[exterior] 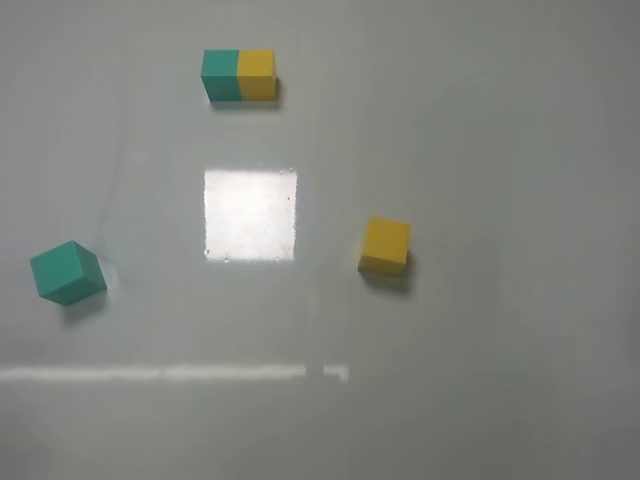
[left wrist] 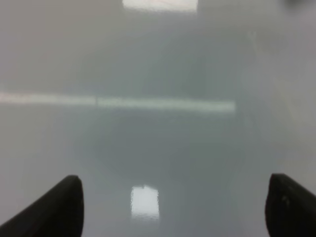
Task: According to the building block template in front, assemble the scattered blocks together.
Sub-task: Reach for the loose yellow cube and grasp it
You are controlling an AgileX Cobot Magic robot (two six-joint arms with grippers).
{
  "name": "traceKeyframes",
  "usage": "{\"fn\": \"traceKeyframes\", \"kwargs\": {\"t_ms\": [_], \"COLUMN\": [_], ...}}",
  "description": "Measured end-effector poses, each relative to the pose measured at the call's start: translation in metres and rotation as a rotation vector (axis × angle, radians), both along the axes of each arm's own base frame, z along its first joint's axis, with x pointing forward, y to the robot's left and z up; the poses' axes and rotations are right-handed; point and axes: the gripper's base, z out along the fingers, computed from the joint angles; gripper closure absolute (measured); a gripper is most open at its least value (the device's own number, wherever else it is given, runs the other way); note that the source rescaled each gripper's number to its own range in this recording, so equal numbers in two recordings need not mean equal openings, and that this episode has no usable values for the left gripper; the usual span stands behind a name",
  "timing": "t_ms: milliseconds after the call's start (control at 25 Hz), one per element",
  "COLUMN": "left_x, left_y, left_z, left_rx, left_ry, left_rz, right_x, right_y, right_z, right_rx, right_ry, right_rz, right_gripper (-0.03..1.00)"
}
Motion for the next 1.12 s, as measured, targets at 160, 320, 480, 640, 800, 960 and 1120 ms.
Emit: {"fn": "traceKeyframes", "kwargs": {"t_ms": [160,320,480,640,800,960,1120], "left_x": [0.000,0.000,0.000,0.000,0.000,0.000,0.000], "left_y": [0.000,0.000,0.000,0.000,0.000,0.000,0.000], "left_z": [0.000,0.000,0.000,0.000,0.000,0.000,0.000], "left_rx": [0.000,0.000,0.000,0.000,0.000,0.000,0.000], "left_ry": [0.000,0.000,0.000,0.000,0.000,0.000,0.000], "left_rz": [0.000,0.000,0.000,0.000,0.000,0.000,0.000], "right_x": [0.022,0.050,0.076,0.096,0.113,0.129,0.143], "right_y": [0.004,0.014,0.032,0.057,0.082,0.101,0.116], "right_z": [0.022,0.034,0.034,0.027,0.023,0.015,0.002], "right_rx": [-0.071,-0.151,-0.246,-0.363,-0.417,-0.452,-0.462], "right_ry": [0.024,0.067,0.121,0.141,0.108,0.110,0.172], "right_rz": [0.106,0.217,0.341,0.478,0.579,0.635,0.663], "right_gripper": [0.57,0.57,0.57,0.57,0.52,0.52,0.47]}}
